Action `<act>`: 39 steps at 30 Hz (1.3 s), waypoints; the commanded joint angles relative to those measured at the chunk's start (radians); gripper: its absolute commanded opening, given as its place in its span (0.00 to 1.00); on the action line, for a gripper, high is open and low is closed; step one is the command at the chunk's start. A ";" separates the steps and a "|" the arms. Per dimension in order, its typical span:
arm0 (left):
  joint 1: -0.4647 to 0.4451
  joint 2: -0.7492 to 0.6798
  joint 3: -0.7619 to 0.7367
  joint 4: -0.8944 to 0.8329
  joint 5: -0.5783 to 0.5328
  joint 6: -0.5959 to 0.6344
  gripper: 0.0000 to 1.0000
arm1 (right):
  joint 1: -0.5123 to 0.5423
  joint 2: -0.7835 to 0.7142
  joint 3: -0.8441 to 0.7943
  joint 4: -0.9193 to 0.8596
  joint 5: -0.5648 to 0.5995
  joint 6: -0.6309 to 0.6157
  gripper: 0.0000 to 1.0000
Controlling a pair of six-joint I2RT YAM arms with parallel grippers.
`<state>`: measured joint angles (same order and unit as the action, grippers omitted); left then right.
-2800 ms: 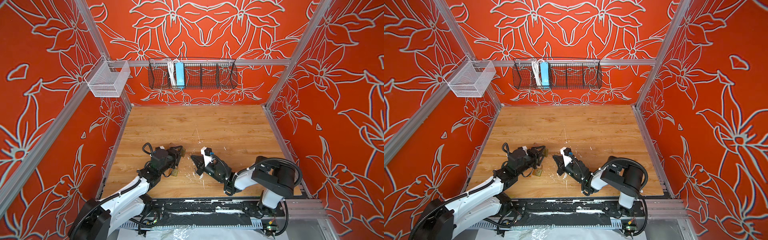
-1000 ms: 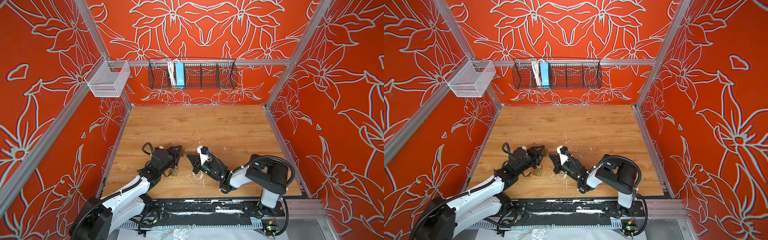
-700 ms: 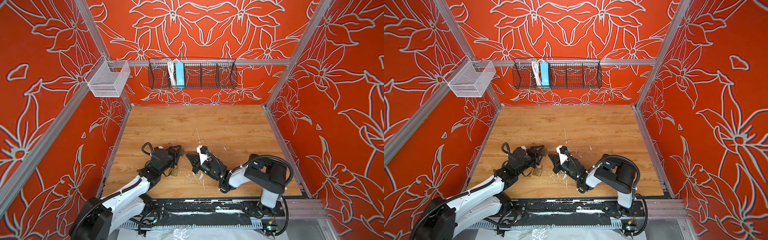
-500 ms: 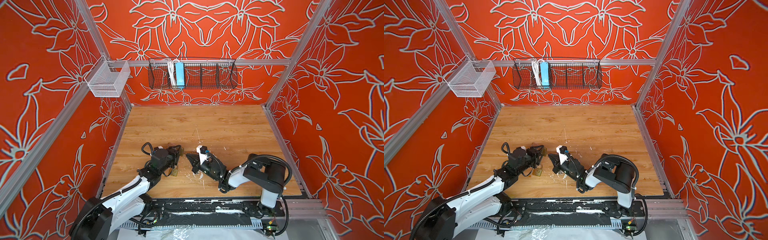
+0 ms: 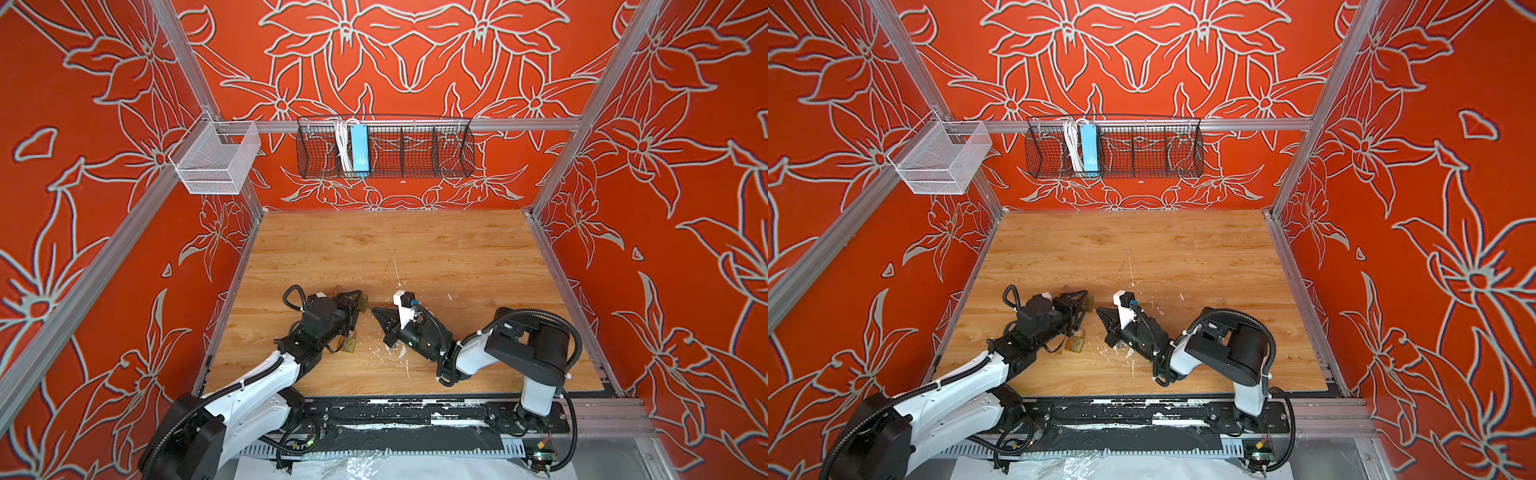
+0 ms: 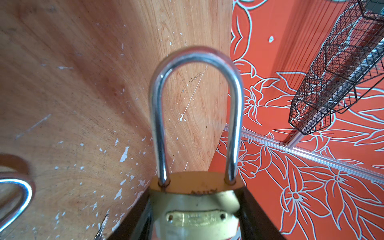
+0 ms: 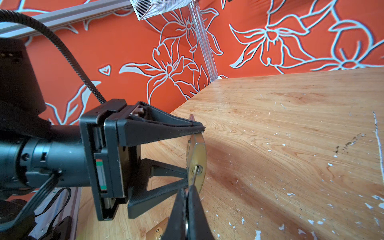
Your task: Unlock with the key
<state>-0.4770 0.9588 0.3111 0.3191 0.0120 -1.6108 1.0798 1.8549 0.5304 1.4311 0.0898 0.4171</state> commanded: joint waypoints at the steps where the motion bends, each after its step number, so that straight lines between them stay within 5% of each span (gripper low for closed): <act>1: -0.012 -0.030 0.008 0.137 0.083 -0.012 0.00 | 0.002 0.036 0.032 -0.020 -0.008 0.032 0.00; 24: -0.003 -0.045 -0.004 0.149 0.070 -0.013 0.00 | -0.004 0.038 0.006 -0.021 0.005 0.067 0.00; 39: 0.005 -0.023 0.033 0.242 0.245 0.122 0.00 | -0.062 0.021 0.058 -0.020 -0.084 -0.011 0.00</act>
<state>-0.4480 0.9585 0.2947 0.4030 0.0574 -1.5280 1.0336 1.8694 0.5488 1.4525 0.0383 0.4404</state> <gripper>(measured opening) 0.562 0.058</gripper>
